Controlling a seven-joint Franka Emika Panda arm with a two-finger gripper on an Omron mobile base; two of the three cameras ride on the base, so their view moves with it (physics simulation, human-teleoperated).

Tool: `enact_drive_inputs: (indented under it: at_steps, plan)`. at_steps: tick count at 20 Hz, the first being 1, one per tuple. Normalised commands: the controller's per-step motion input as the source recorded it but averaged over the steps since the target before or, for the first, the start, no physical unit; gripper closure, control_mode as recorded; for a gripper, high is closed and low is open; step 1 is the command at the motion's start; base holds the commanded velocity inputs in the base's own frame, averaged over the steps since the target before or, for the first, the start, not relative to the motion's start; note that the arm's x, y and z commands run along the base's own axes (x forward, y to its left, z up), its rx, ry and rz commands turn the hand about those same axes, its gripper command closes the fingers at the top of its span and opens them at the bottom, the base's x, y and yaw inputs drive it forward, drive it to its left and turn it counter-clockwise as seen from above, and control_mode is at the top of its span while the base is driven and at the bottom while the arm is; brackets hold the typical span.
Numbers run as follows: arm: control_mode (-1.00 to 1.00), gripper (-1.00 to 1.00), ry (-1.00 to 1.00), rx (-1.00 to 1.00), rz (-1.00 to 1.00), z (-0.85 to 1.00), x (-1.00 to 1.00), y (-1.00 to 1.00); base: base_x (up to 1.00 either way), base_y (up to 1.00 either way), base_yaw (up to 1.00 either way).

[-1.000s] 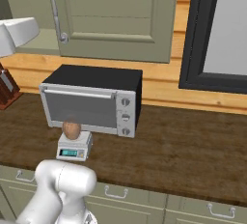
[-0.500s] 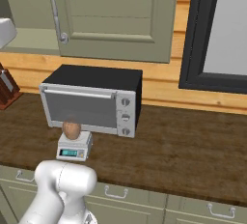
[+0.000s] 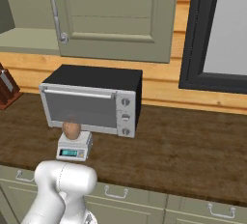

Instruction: Pick the honey bottle and place it on the digital scale for weighing, and close the cabinet.

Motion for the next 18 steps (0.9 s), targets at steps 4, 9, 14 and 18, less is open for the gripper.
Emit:
enact_drive_inputs:
  at_steps: [4, 9, 14, 18]
  plan:
    - [-1.0, -1.0, 0.0, 0.0, 0.06, 0.0, -0.01, 0.19, 0.0, 0.0, 0.0]
    - [-1.0, -1.0, 0.0, 0.0, 0.04, 0.0, 0.0, 0.17, 0.0, 0.0, 0.0]
    - [-1.0, -1.0, 0.0, 0.0, 0.02, 0.0, -0.05, 0.23, 0.0, 0.0, 0.0]
    - [-1.0, -1.0, 0.0, 0.0, 0.01, 0.0, -0.2, 0.24, 0.0, 0.0, 0.0]
